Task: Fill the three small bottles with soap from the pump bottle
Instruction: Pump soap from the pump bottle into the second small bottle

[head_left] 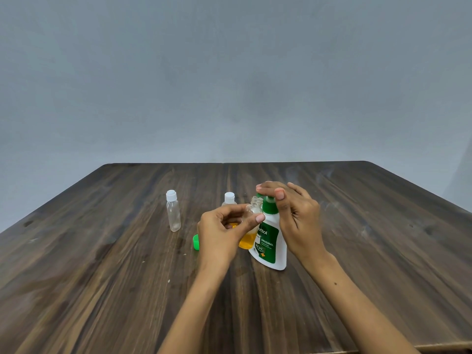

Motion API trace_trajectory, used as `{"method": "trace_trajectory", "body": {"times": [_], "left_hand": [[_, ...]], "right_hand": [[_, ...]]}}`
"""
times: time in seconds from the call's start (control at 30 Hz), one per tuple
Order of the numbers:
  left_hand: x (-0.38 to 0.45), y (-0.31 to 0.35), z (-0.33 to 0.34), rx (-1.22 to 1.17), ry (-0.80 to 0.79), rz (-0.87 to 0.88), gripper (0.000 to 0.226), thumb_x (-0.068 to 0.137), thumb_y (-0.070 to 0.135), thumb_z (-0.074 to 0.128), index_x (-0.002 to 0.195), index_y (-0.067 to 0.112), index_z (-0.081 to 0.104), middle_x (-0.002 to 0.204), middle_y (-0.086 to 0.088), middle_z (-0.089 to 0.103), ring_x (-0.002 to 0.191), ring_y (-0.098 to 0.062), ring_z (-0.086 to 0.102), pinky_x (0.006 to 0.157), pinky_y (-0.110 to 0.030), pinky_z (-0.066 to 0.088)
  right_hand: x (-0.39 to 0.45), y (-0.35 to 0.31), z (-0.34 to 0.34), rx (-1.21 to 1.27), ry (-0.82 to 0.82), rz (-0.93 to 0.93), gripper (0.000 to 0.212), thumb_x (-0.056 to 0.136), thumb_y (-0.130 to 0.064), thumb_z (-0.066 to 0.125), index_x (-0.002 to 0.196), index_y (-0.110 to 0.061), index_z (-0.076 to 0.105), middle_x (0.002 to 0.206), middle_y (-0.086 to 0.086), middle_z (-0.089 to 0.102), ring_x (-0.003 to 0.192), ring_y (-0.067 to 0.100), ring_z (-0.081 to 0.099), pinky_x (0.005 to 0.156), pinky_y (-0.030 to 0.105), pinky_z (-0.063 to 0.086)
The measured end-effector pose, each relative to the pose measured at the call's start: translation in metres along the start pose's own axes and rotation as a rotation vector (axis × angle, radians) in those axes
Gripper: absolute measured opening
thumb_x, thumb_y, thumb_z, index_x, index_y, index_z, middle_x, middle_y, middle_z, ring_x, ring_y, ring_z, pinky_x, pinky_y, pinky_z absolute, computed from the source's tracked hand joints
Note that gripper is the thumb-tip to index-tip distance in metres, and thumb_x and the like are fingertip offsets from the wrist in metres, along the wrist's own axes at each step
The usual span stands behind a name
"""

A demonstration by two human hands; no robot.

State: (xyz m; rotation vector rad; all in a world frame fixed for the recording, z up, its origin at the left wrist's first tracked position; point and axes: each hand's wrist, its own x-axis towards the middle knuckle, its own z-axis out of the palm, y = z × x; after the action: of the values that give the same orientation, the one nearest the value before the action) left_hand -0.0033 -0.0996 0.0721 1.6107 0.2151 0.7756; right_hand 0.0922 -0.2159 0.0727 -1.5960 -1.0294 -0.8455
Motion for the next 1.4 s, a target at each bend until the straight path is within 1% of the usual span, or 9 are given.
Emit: {"method": "trace_trajectory", "body": {"times": [0.1,0.23,0.37,0.5,0.8,0.93,1.07,1.3,1.4], "left_hand": [[-0.0001,0.0003,-0.001,0.002,0.0,0.002,0.03,0.055,0.04,0.081,0.082,0.034,0.071,0.087,0.005,0.076,0.086,-0.01,0.072,0.077,-0.022,0.057],[0.0003,-0.0022,-0.0019,0.006,0.001,0.002,0.029,0.055,0.04,0.082,0.082,0.033,0.073,0.085,0.004,0.077,0.086,-0.011,0.072,0.084,-0.035,0.058],[-0.0006,-0.0002,-0.0008,-0.001,0.001,-0.002,0.025,0.057,0.034,0.084,0.079,0.034,0.071,0.081,0.007,0.076,0.081,-0.007,0.072,0.085,-0.035,0.058],[-0.0009,-0.0001,-0.0012,-0.006,0.002,-0.008,0.028,0.053,0.039,0.082,0.079,0.034,0.072,0.082,0.006,0.077,0.084,-0.01,0.073,0.087,-0.04,0.058],[-0.001,-0.0028,-0.0006,0.001,0.004,-0.013,0.029,0.054,0.042,0.083,0.081,0.034,0.073,0.084,0.005,0.077,0.086,-0.012,0.073,0.088,-0.045,0.057],[-0.0005,-0.0036,-0.0021,0.003,0.004,-0.02,0.031,0.056,0.04,0.083,0.084,0.031,0.075,0.086,0.004,0.077,0.087,-0.012,0.073,0.088,-0.045,0.057],[-0.0008,-0.0052,-0.0019,0.018,0.005,-0.02,0.027,0.06,0.034,0.085,0.085,0.029,0.075,0.086,0.004,0.077,0.086,-0.012,0.073,0.088,-0.046,0.057],[-0.0012,-0.0064,-0.0016,0.016,0.007,-0.027,0.037,0.056,0.042,0.082,0.089,0.026,0.075,0.087,0.004,0.077,0.086,-0.012,0.072,0.088,-0.047,0.057],[-0.0008,-0.0071,-0.0014,0.014,0.009,-0.03,0.038,0.057,0.041,0.082,0.09,0.025,0.076,0.088,0.003,0.077,0.087,-0.012,0.072,0.089,-0.048,0.056]], "right_hand": [[0.0033,0.0002,0.0003,-0.004,-0.006,0.0,0.062,0.103,-0.051,0.022,0.104,-0.016,0.073,0.111,-0.01,0.069,0.11,0.006,0.062,0.102,0.038,0.04],[0.0023,0.0024,0.0025,0.009,0.009,0.009,0.061,0.103,-0.049,0.023,0.101,-0.016,0.074,0.106,-0.01,0.071,0.105,0.007,0.064,0.101,0.04,0.042],[0.0008,0.0037,0.0027,0.021,0.011,0.021,0.061,0.103,-0.049,0.024,0.099,-0.016,0.074,0.104,-0.011,0.071,0.103,0.005,0.065,0.101,0.039,0.042],[0.0029,0.0013,0.0006,0.011,-0.01,0.013,0.064,0.102,-0.052,0.022,0.101,-0.015,0.074,0.108,-0.008,0.071,0.106,0.007,0.064,0.103,0.035,0.039],[0.0008,0.0,0.0002,0.042,-0.012,0.059,0.063,0.101,-0.054,0.024,0.098,-0.017,0.074,0.104,-0.017,0.069,0.102,0.0,0.064,0.102,0.033,0.04],[0.003,-0.0007,-0.0004,0.029,-0.028,0.052,0.064,0.101,-0.055,0.022,0.103,-0.017,0.074,0.11,-0.011,0.07,0.109,0.004,0.063,0.104,0.034,0.038],[0.0007,0.0001,0.0005,0.047,-0.02,0.058,0.062,0.102,-0.053,0.023,0.099,-0.017,0.074,0.105,-0.015,0.069,0.103,0.002,0.064,0.103,0.037,0.041],[-0.0011,0.0005,-0.0011,0.018,-0.036,0.035,0.061,0.103,-0.05,0.021,0.106,-0.017,0.072,0.115,-0.009,0.069,0.112,0.007,0.061,0.104,0.039,0.039],[-0.0028,0.0023,-0.0004,0.031,-0.025,0.038,0.059,0.104,-0.048,0.022,0.105,-0.018,0.072,0.112,-0.011,0.069,0.11,0.006,0.062,0.103,0.043,0.041]]}}
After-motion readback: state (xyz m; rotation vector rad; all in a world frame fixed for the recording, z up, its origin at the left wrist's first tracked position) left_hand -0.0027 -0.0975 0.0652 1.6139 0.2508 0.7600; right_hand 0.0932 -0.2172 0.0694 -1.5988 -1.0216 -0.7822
